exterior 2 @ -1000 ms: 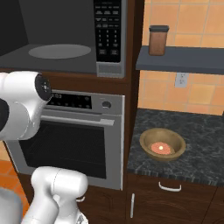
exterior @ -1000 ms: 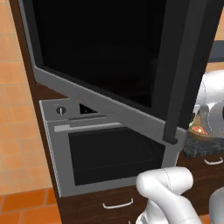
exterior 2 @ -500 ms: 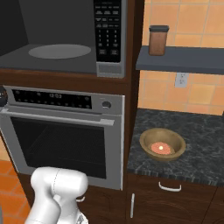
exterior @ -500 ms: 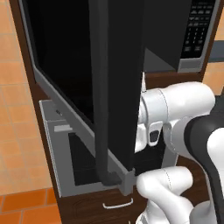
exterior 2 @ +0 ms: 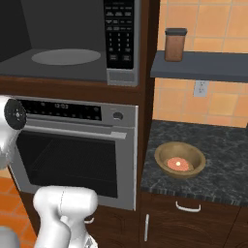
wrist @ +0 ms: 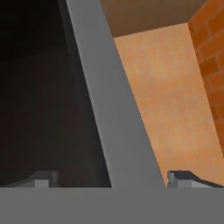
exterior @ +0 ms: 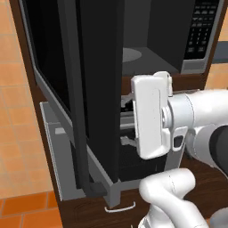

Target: Open the microwave, place the bowl with waffle inside the microwave, then close the microwave door and turn it on.

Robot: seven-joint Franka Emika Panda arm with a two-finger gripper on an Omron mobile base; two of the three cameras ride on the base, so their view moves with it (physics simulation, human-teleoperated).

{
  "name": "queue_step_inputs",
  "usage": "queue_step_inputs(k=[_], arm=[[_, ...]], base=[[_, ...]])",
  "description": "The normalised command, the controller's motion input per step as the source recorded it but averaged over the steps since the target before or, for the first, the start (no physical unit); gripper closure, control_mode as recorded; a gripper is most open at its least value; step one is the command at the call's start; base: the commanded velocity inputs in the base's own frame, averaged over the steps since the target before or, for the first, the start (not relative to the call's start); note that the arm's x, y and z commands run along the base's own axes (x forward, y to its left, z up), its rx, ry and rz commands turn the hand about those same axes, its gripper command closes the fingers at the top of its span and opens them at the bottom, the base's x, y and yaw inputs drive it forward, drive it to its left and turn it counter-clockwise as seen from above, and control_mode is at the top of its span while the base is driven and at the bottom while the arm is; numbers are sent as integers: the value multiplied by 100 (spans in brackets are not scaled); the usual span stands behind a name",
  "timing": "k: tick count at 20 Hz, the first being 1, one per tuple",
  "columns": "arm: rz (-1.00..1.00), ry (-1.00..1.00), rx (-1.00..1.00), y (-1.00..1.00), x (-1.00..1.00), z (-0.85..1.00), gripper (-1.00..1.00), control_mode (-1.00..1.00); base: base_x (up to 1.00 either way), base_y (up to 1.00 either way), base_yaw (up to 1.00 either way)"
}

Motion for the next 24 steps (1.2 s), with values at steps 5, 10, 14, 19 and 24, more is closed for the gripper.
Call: queue_step_inputs(k=[5, 10, 14, 19, 24], arm=[[-20, 5, -16, -100, 4, -1, -100, -100], [-34, 10, -20, -100, 0, -20, -100, -100], [-37, 8, -15, -100, 0, -29, -100, -100], [-36, 5, -11, -100, 7, -39, -100, -100], [-35, 1, -10, -100, 25, -47, -100, -100]], base=[[0, 0, 0], [0, 0, 0], [0, 0, 0], [0, 0, 0], [0, 0, 0]])
